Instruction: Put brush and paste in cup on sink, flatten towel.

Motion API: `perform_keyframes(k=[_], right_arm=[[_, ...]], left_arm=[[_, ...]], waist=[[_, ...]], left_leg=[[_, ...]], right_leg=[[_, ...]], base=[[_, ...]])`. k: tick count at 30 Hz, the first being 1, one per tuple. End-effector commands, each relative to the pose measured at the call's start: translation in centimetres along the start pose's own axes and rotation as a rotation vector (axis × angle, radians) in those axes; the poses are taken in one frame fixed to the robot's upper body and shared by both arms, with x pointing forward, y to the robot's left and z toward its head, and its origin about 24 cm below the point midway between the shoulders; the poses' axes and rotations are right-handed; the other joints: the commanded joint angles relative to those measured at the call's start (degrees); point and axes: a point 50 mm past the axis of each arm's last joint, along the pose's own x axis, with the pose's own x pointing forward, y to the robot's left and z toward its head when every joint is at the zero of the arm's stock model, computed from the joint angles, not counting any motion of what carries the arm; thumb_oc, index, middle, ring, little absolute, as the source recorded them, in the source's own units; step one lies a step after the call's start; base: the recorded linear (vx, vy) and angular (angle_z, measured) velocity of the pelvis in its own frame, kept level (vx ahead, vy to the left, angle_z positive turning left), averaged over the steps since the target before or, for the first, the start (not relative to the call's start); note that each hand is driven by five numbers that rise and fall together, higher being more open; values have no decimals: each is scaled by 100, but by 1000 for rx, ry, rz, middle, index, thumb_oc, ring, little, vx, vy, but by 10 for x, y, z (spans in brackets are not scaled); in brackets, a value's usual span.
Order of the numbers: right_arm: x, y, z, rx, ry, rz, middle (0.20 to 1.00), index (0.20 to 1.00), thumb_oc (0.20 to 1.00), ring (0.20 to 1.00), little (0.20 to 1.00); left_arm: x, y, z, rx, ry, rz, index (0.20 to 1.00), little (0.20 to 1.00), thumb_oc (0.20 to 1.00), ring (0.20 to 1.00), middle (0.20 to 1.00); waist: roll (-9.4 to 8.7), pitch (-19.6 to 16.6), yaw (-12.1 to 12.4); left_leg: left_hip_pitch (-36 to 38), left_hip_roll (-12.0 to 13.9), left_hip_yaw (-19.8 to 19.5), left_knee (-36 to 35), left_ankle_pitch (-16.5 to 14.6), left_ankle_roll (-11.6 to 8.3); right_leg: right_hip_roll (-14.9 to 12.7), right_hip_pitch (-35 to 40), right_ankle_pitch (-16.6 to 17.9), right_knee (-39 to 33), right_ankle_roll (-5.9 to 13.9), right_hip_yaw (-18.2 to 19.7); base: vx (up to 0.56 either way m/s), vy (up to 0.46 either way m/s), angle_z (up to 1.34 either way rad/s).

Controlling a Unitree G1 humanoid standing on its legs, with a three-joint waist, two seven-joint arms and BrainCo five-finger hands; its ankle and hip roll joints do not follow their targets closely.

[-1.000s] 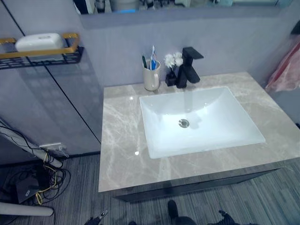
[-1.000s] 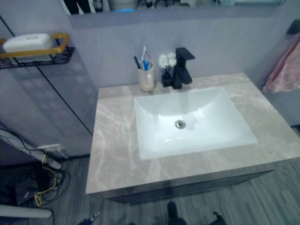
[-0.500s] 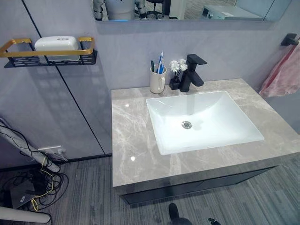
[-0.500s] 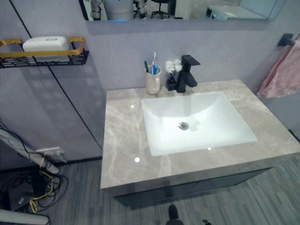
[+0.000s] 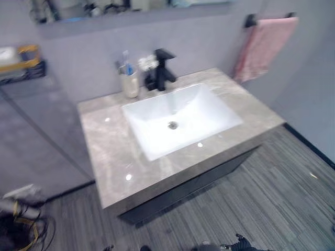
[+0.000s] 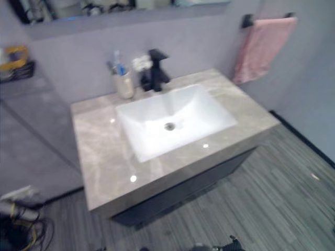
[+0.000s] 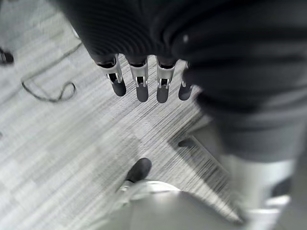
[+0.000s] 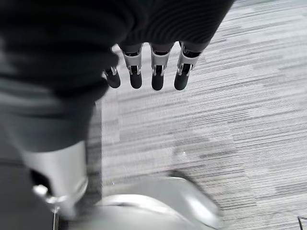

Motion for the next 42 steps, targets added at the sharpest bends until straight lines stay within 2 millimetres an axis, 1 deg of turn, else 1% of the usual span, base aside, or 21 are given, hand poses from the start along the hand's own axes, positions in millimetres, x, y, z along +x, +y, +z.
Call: perform_keyframes(k=[1, 4, 6, 8, 9, 10, 12, 13, 14, 16, 18, 20, 22, 23, 24, 25, 27, 29, 35, 38, 42], right_arm=[[0, -14, -12, -28, 21, -25, 1000, 1000, 1000, 1000, 1000], [-1, -25, -23, -28, 59, -52, 1000, 1000, 1000, 1000, 1000], [-3, -33, -34, -5, 105, -76, 1000, 1000, 1000, 1000, 1000], [-3, -35, -37, -4, 119, -80, 1000, 1000, 1000, 1000, 1000], [-3, -39, -38, 2, 127, -92, 1000, 1000, 1000, 1000, 1000], [-3, -39, -38, 2, 127, -92, 1000, 1000, 1000, 1000, 1000], [-1, -46, -32, 31, 104, -112, 1000, 1000, 1000, 1000, 1000], [0, -48, -28, 29, 92, -116, 1000, 1000, 1000, 1000, 1000], [1, -49, -24, 18, 77, -115, 1000, 1000, 1000, 1000, 1000], [1, -50, -22, 27, 67, -118, 1000, 1000, 1000, 1000, 1000], [1, -53, -22, 49, 66, -131, 1000, 1000, 1000, 1000, 1000], [1, -54, -23, 48, 64, -133, 1000, 1000, 1000, 1000, 1000], [0, -52, -23, 23, 60, -122, 1000, 1000, 1000, 1000, 1000], [0, -49, -24, 11, 62, -108, 1000, 1000, 1000, 1000, 1000], [0, -49, -24, 10, 63, -108, 1000, 1000, 1000, 1000, 1000], [-1, -45, -29, 5, 81, -95, 1000, 1000, 1000, 1000, 1000], [-1, -43, -31, 7, 94, -90, 1000, 1000, 1000, 1000, 1000], [-2, -34, -34, 25, 111, -59, 1000, 1000, 1000, 1000, 1000], [0, -27, -23, 28, 76, -39, 1000, 1000, 1000, 1000, 1000], [1, -28, -17, 30, 57, -41, 1000, 1000, 1000, 1000, 1000], [1, -28, -16, 32, 57, -37, 1000, 1000, 1000, 1000, 1000]], left_arm=[[3, -12, 30, 80, -90, -12, 1000, 1000, 1000, 1000, 1000], [3, -10, 42, 102, -131, 2, 1000, 1000, 1000, 1000, 1000], [4, -6, 54, 99, -162, 14, 1000, 1000, 1000, 1000, 1000], [4, -7, 57, 108, -171, 16, 1000, 1000, 1000, 1000, 1000], [4, -7, 63, 135, -185, 19, 1000, 1000, 1000, 1000, 1000], [4, -7, 63, 135, -185, 19, 1000, 1000, 1000, 1000, 1000], [4, -7, 69, 140, -202, 24, 1000, 1000, 1000, 1000, 1000], [4, -6, 69, 130, -201, 32, 1000, 1000, 1000, 1000, 1000], [4, -5, 71, 126, -202, 35, 1000, 1000, 1000, 1000, 1000], [5, -2, 69, 125, -191, 44, 1000, 1000, 1000, 1000, 1000], [5, -4, 66, 136, -178, 41, 1000, 1000, 1000, 1000, 1000], [5, -5, 64, 146, -172, 37, 1000, 1000, 1000, 1000, 1000], [5, -6, 63, 169, -168, 34, 1000, 1000, 1000, 1000, 1000], [5, -5, 60, 172, -161, 37, 1000, 1000, 1000, 1000, 1000], [5, -5, 60, 172, -161, 37, 1000, 1000, 1000, 1000, 1000], [5, -5, 54, 174, -149, 39, 1000, 1000, 1000, 1000, 1000], [5, -5, 53, 175, -144, 35, 1000, 1000, 1000, 1000, 1000], [4, -5, 55, 183, -161, 34, 1000, 1000, 1000, 1000, 1000], [4, -9, 70, 201, -208, 27, 1000, 1000, 1000, 1000, 1000], [3, -14, 69, 215, -212, 9, 1000, 1000, 1000, 1000, 1000], [3, -18, 66, 238, -207, -5, 1000, 1000, 1000, 1000, 1000]], waist=[[258, 165, -169], [305, 188, -276], [307, 214, -333], [307, 224, -338], [276, 248, -334], [277, 249, -333], [215, 327, -245], [180, 365, -151], [151, 374, -84], [154, 317, -63], [191, 287, -67], [212, 287, -75], [250, 386, -35], [267, 376, -50], [264, 386, -36], [277, 346, -41], [282, 319, -49], [294, 248, -62], [319, 187, -78], [324, 149, -113], [313, 120, -101]], left_leg=[[-119, -115, -1183, -128, -18, -29], [-181, 5, -1111, -20, 50, -144], [-247, 133, -1223, 87, 110, -250], [-241, 162, -1276, 129, 97, -269], [-361, 243, -1360, 357, 179, -273], [-364, 246, -1360, 366, 174, -273], [-516, 133, -2036, 706, 44, -295], [-603, -13, -2564, 853, -55, -253], [-687, -116, -2933, 951, -119, -234], [-693, -179, -3220, 893, -147, -194], [-817, -301, -3496, 780, -63, -184], [-873, -355, -3602, 716, -17, -185], [-1149, -543, -3950, 742, 200, -203], [-1071, -545, -3927, 678, 157, -169], [-1051, -543, -3911, 672, 153, -167], [-949, -588, -3873, 632, 117, -92], [-885, -607, -3812, 610, 81, -54], [-721, -638, -3521, 602, -48, 88], [-533, -688, -3257, 453, -150, 198], [-458, -715, -3089, 521, -296, 250], [-414, -716, -3002, 601, -390, 274]], right_leg=[[445, -114, 589, -461, 15, 727], [637, -48, 581, -744, -53, 970], [784, 8, 598, -896, -137, 1196], [832, 51, 601, -950, -164, 1251], [929, 26, 710, -1012, -270, 1374], [930, 27, 710, -1013, -270, 1375], [994, 59, 723, -1062, -336, 1621], [1041, 67, 744, -1075, -368, 1779], [1084, 71, 756, -1081, -383, 1925], [1148, 146, 761, -1144, -390, 2151], [1174, 147, 750, -1119, -399, 2284], [1188, 169, 725, -1106, -394, 2347], [1276, 208, 665, -939, -406, 2607], [1318, 232, 597, -893, -401, 2738], [1318, 243, 592, -889, -400, 2754], [1302, 255, 570, -819, -390, 2917], [1276, 283, 542, -799, -372, 3001], [1194, 261, 513, -667, -298, 3256], [1108, 205, 533, -617, -185, 3399], [1058, 207, 570, -631, -113, 3490], [1058, 211, 579, -596, -84, 3530]], base=[[27, -187, -105], [-14, -214, -103], [-14, -219, -37], [5, -166, -36], [-21, -206, -27], [-35, -206, -32], [10, -119, -49], [22, -127, -83], [42, -116, -99], [95, -35, -101], [92, 69, -33], [74, 71, -28], [145, 113, -50], [125, 89, -57], [131, 151, -106], [95, 111, -110], [168, 177, -68], [237, 268, -35], [90, 115, -49], [95, 85, -8], [61, 36, -19]])
